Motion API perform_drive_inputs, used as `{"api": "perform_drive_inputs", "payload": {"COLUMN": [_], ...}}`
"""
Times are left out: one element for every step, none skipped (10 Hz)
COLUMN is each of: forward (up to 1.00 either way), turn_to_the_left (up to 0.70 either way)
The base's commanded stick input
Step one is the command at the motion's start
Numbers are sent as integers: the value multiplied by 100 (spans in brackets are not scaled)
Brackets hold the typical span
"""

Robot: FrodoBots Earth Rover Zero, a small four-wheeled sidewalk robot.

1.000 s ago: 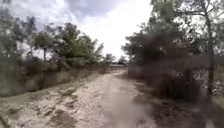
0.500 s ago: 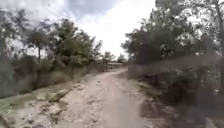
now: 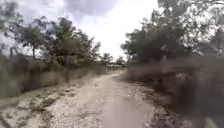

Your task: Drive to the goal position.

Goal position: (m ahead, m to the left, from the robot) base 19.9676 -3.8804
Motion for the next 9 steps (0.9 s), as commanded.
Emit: {"api": "perform_drive_inputs", "payload": {"forward": [70, 70, 70, 70, 70, 70, 70, 70, 70], "turn_to_the_left": [0, 0, 0, 0, 0, 0, 0, 0, 0]}}
